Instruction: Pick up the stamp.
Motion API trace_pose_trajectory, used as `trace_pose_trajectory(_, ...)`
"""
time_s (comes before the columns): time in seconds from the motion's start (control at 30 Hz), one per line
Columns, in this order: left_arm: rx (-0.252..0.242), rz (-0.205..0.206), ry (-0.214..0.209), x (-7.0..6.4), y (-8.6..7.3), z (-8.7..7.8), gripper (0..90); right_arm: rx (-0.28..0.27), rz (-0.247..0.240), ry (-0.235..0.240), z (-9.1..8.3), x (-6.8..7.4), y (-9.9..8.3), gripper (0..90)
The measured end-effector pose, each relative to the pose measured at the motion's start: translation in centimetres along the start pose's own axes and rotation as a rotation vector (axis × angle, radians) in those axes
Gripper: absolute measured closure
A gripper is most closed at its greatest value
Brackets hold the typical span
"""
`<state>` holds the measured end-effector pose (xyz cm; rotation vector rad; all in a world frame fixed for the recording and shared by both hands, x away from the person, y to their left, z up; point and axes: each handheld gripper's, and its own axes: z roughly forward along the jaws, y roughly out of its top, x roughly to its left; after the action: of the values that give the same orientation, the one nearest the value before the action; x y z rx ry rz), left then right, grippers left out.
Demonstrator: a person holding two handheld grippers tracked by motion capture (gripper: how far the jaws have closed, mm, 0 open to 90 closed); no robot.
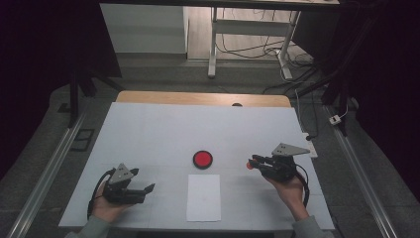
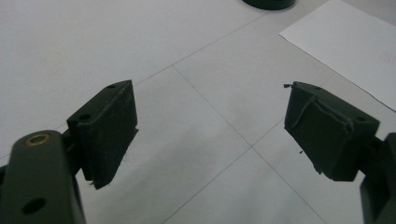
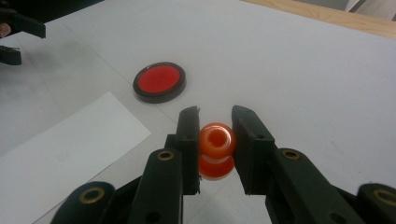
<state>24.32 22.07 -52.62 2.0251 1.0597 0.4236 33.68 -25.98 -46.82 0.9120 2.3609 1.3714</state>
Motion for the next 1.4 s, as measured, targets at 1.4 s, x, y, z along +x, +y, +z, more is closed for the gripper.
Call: trace_pose_trajectory(1.4,0.002,-0.001,0.004,0.0,0.0,0.1,17.5,-0.023,-0.021,0.069,2.2,3.1,1.2,72.1)
